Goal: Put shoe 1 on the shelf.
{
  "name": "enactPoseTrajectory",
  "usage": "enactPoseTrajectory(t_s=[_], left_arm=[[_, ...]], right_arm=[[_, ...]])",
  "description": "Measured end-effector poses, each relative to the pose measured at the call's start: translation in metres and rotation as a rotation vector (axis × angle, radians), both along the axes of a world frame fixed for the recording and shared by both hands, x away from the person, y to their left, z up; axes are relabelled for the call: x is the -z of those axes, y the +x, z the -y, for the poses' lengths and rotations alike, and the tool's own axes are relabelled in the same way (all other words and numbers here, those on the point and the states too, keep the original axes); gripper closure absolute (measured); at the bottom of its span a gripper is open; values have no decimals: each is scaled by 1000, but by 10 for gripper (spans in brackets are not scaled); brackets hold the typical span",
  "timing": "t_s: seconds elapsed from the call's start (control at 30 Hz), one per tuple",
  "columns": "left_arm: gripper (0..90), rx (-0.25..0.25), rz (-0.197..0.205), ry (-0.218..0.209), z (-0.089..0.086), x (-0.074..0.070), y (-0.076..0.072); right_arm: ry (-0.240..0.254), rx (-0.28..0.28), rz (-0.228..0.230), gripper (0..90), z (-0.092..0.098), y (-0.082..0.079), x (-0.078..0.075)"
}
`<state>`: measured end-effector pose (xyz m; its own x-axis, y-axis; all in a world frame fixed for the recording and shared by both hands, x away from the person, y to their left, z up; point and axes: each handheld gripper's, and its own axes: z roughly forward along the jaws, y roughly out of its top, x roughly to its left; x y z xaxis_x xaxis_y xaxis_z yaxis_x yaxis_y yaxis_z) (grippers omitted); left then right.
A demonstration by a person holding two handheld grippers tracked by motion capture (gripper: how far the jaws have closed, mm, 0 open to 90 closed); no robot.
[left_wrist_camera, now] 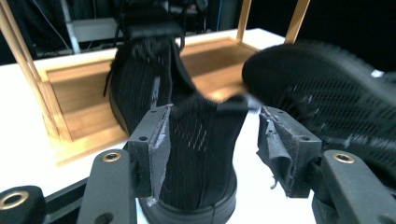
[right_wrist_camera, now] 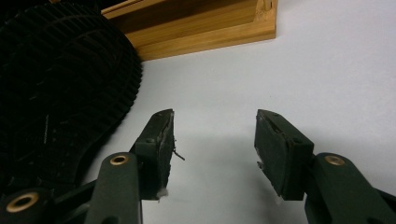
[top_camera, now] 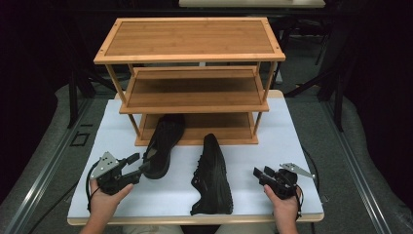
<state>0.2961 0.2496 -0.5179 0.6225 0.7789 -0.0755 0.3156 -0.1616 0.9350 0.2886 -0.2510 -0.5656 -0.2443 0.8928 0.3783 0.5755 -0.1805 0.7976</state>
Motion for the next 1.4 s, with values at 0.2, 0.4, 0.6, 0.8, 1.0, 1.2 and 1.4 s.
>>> enactPoseTrajectory(t_s=[0.2,0.4,0.6,0.8,1.0,1.2,1.4], left_arm=[[475,3,-35,53,5,12,7],[600,-13,-45,78,13,12,10],[743,-23,-64,83,17,8,12],[758,-43,-61,62,30,-8,23],[760,-89,-64,34,50,-18,45],[762,-146,-70,24,72,-20,69],[762,-188,-67,-14,84,-15,94]], right_arm=[[-2,-4,-1,472,0,0,0],[-1,-5,-1,472,-1,0,0],[-2,-4,-2,472,0,0,0],[0,-2,0,472,-1,1,0],[1,-2,-1,472,0,0,0],[0,-2,-7,472,2,1,0],[10,-4,-1,473,3,1,0]])
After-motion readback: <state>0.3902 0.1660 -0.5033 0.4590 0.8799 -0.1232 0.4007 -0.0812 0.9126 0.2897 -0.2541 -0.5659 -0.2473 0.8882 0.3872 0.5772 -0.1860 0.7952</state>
